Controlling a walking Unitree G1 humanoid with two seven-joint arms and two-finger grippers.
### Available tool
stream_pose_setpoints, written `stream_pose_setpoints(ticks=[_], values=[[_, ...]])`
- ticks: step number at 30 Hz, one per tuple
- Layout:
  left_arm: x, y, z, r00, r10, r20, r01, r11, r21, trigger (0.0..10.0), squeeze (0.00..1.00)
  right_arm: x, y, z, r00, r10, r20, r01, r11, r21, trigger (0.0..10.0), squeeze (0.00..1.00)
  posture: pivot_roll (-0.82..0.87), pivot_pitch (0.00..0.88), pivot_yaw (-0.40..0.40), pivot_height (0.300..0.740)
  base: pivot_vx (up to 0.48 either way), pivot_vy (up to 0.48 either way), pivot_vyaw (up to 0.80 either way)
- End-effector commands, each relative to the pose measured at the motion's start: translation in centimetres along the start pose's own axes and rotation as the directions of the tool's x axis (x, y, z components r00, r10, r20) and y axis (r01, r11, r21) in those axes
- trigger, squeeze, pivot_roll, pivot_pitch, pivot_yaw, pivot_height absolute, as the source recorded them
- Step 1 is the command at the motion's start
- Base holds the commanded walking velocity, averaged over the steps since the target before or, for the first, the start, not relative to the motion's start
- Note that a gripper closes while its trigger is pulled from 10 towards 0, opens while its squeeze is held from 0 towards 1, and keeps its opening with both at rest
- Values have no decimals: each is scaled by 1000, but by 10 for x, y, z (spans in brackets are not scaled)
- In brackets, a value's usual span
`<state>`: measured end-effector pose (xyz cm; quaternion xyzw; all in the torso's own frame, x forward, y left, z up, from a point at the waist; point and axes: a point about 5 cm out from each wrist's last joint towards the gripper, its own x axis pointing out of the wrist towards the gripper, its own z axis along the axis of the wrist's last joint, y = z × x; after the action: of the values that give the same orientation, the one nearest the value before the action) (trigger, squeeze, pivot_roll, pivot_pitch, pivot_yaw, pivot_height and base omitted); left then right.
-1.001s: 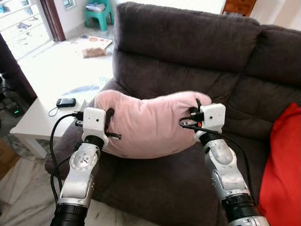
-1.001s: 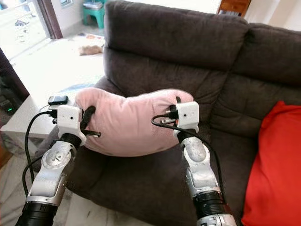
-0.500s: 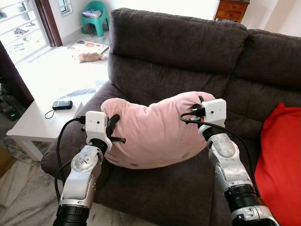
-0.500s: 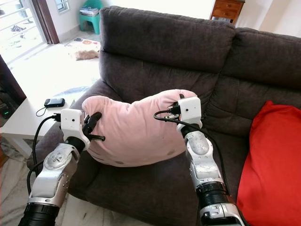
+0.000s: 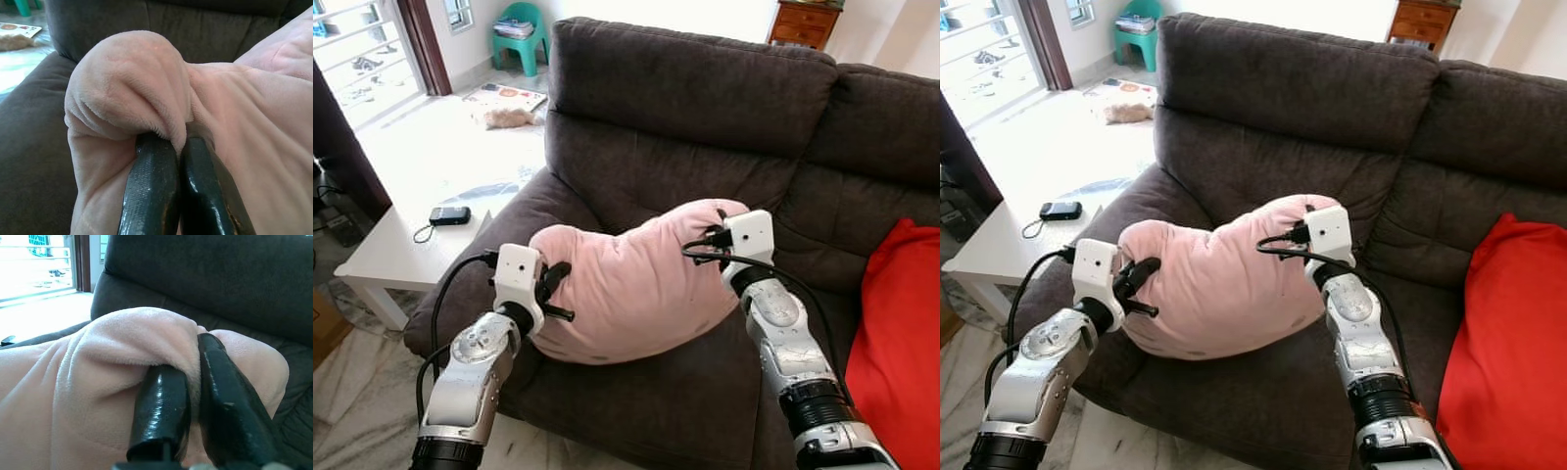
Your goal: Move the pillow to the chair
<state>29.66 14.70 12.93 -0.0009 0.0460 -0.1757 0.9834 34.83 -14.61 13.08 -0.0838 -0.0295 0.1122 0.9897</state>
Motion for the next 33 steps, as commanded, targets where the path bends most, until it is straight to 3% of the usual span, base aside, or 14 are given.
stream_pose_setpoints(ticks=[1, 15, 28, 29, 30, 31, 33], values=[[4, -17, 10, 995, -95, 36, 94, 995, 11, 10000, 0, 8, 13, 16, 996, 70, 63, -69, 997, -18, 10000, 1000, 64, 45, -65, 740, 0, 0, 0], [1, -15, -2, 997, -78, -8, 78, 997, 0, 10000, 0, 8, 16, 14, 995, 87, 54, -86, 996, -17, 10000, 1000, 67, 49, -69, 740, 0, 0, 0], [-3, 5, -33, 990, 58, -127, -58, 998, 2, 10000, 0, 8, 14, 10, 998, 57, 40, -55, 998, -42, 10000, 1000, 66, 50, -70, 740, 0, 0, 0], [-5, 13, -39, 982, 113, -152, -110, 994, 22, 10000, 0, 8, 13, 10, 998, 53, 37, -51, 997, -53, 10000, 820, 63, 49, -71, 740, 0, 0, 0], [-5, 13, -39, 982, 113, -152, -110, 994, 22, 10000, 0, 8, 13, 10, 998, 53, 37, -51, 997, -53, 10000, 820, 63, 49, -71, 740, 0, 0, 0], [-7, 28, -44, 961, 221, -168, -219, 975, 31, 10000, 0, 7, 12, 10, 998, 48, 39, -46, 997, -56, 10000, 0, 61, 50, -71, 740, 0, 0, 0], [-9, 35, -46, 946, 274, -173, -273, 962, 31, 10000, 0, 7, 11, 10, 998, 46, 39, -43, 997, -58, 10000, 0, 61, 51, -71, 740, 0, 0, 0]])
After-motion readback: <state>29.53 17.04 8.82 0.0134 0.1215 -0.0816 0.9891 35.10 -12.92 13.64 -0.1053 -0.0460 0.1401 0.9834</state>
